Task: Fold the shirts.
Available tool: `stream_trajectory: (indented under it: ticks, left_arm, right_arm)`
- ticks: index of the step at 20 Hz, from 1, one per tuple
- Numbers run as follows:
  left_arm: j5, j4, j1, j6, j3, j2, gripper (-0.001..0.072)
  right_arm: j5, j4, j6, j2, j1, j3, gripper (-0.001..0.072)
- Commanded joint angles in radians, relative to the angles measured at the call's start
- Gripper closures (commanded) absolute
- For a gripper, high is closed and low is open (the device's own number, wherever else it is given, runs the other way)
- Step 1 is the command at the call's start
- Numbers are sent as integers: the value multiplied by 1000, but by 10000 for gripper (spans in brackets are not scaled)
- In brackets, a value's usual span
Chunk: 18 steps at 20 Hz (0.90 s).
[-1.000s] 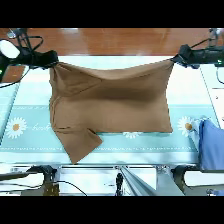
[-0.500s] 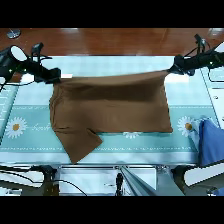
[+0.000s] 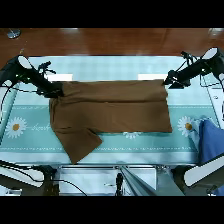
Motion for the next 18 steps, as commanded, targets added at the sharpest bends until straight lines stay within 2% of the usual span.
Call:
stream_trajectory:
  ticks: [1,3,5,8,10,11,13,15,18]
  left_arm:
    - [-102,-8,-1,-4,21,-4,2]
    - [-172,24,22,-13,16,29,3]
    - [-202,33,34,-7,-34,100,3]
    - [-154,56,76,58,-247,269,3]
    - [-124,114,158,70,-440,381,3]
    - [-114,97,224,66,-532,431,3]
    - [-56,-58,362,97,-689,527,3]
    - [0,-148,460,119,-801,604,3]
    - [56,-177,476,119,-916,681,3]
  right_arm:
    - [68,-14,22,10,-5,1,90]
    - [124,-21,3,70,-40,-2,91]
    - [96,27,-89,181,-64,-57,91]
    - [-69,81,-135,416,-93,-342,91]
    - [-179,161,-228,581,-106,-611,91]
    - [-210,197,-253,647,-116,-735,91]
    - [-249,309,-288,754,-138,-951,91]
    - [-282,440,-348,829,-141,-1096,91]
    - [-283,520,-372,880,-140,-1174,92]
